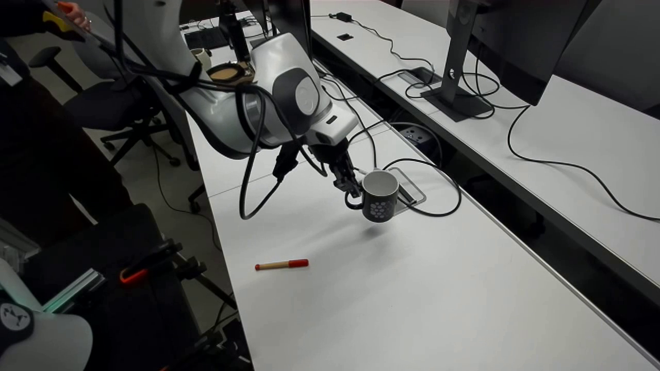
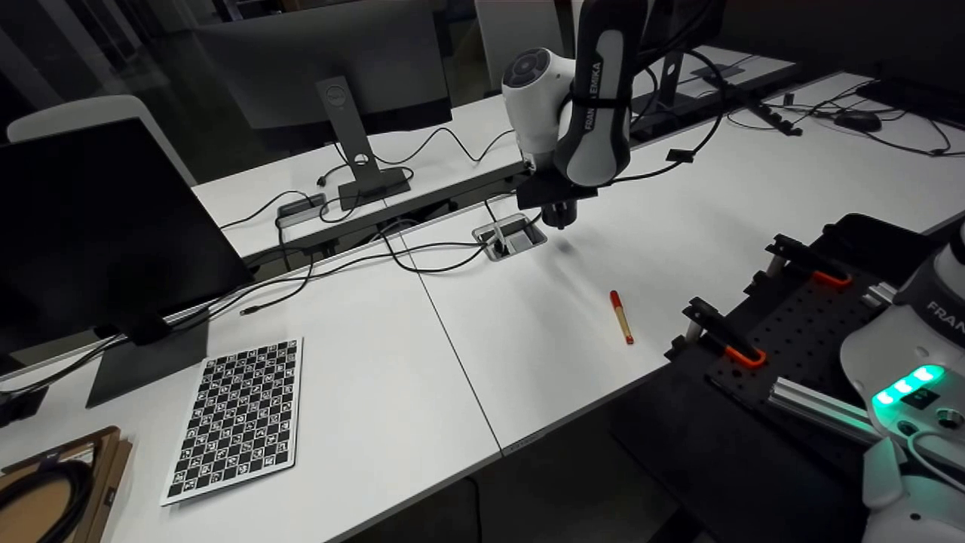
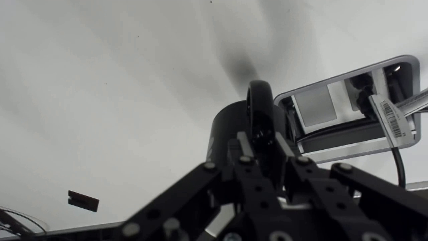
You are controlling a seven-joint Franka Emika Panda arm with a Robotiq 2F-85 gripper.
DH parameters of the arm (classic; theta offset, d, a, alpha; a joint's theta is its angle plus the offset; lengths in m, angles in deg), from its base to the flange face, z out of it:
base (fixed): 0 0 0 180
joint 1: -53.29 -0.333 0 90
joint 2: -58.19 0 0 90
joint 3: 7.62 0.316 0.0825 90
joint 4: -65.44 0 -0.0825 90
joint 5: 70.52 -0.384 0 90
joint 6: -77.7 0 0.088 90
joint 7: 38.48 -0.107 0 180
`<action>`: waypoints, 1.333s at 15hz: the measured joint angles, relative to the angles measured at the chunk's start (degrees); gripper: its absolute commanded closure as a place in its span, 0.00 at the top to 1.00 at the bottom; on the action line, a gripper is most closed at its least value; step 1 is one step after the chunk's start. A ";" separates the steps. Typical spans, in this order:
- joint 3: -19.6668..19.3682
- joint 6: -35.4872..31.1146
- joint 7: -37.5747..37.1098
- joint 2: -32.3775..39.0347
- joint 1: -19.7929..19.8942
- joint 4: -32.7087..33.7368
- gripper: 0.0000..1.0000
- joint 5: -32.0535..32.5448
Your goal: Move the cup slightly to the left
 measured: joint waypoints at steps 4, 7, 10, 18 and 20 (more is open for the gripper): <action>-0.62 -1.43 2.78 -0.54 -0.33 -1.38 0.18 0.06; -0.64 -1.50 2.98 -0.54 -0.40 -1.39 0.04 0.09; -0.59 -1.51 4.30 -0.21 -0.63 -1.40 0.04 -1.39; 0.50 -4.27 13.47 -0.07 -4.60 -4.47 0.04 -7.82; 1.43 -4.27 15.15 -0.10 -5.19 -6.11 0.04 -11.51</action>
